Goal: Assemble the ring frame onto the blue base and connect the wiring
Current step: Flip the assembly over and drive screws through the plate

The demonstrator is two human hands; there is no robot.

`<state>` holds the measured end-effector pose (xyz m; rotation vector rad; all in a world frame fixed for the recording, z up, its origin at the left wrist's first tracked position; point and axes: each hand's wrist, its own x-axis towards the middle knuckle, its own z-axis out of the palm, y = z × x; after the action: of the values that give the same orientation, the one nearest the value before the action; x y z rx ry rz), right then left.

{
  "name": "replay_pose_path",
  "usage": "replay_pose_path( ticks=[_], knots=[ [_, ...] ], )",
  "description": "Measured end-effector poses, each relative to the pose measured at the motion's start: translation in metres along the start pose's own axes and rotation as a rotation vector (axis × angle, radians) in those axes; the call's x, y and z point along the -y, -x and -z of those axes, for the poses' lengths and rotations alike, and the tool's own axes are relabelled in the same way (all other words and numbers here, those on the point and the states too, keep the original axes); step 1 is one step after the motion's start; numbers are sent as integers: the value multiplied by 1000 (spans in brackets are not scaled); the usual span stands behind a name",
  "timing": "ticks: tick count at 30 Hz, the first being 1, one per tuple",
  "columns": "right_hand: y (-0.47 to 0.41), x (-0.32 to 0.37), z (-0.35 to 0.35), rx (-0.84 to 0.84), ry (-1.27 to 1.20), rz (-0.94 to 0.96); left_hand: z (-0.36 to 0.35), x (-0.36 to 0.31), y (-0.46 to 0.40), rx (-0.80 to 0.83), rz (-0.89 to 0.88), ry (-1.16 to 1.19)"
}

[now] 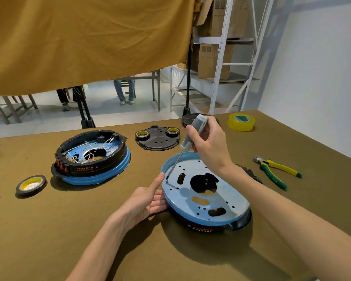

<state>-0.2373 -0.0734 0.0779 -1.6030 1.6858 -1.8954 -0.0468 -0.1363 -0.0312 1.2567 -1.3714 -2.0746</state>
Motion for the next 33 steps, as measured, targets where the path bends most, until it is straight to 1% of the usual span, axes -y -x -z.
replay_pose_path(
  ticks=[8,11,13,16,18,19,21,24,25,26,28,29,30,32,33],
  knots=[
    [2,1,1,25,31,15,-1,-1,0,-3,15,15],
    [1,6,1,57,85,33,-1,-1,0,-3,16,5],
    [-2,14,3,153,122,99,-1,-1,0,-2,14,-1],
    [-8,36,3,396,183,216,-1,-1,0,-2,6,-4],
    [-14,53,1,533,275,266,-1,-1,1,1,2,-3],
    [-18,61,0,567,337,280,-1,-1,1,1,0,-3],
    [-26,75,-3,579,500,318,-1,0,2,-3,-9,-5],
    [-35,87,-12,552,925,373,-2,0,3,-12,-17,-8],
    [-39,91,-13,565,1036,358,-2,0,4,-13,-15,-4],
    [-43,94,-12,611,1071,307,-2,-1,5,-12,-14,1],
    [-52,101,-8,752,953,156,-3,-2,6,-5,-14,2],
    [-55,103,-7,797,902,128,-3,-2,7,-5,-14,-1],
    [-56,104,-7,800,909,147,-3,-2,7,-9,-12,-4],
    [-54,102,-10,737,1039,238,-3,-3,8,-20,-7,-6],
    [-52,100,-12,725,1084,255,-3,-3,8,-21,-5,-6]
  ],
)
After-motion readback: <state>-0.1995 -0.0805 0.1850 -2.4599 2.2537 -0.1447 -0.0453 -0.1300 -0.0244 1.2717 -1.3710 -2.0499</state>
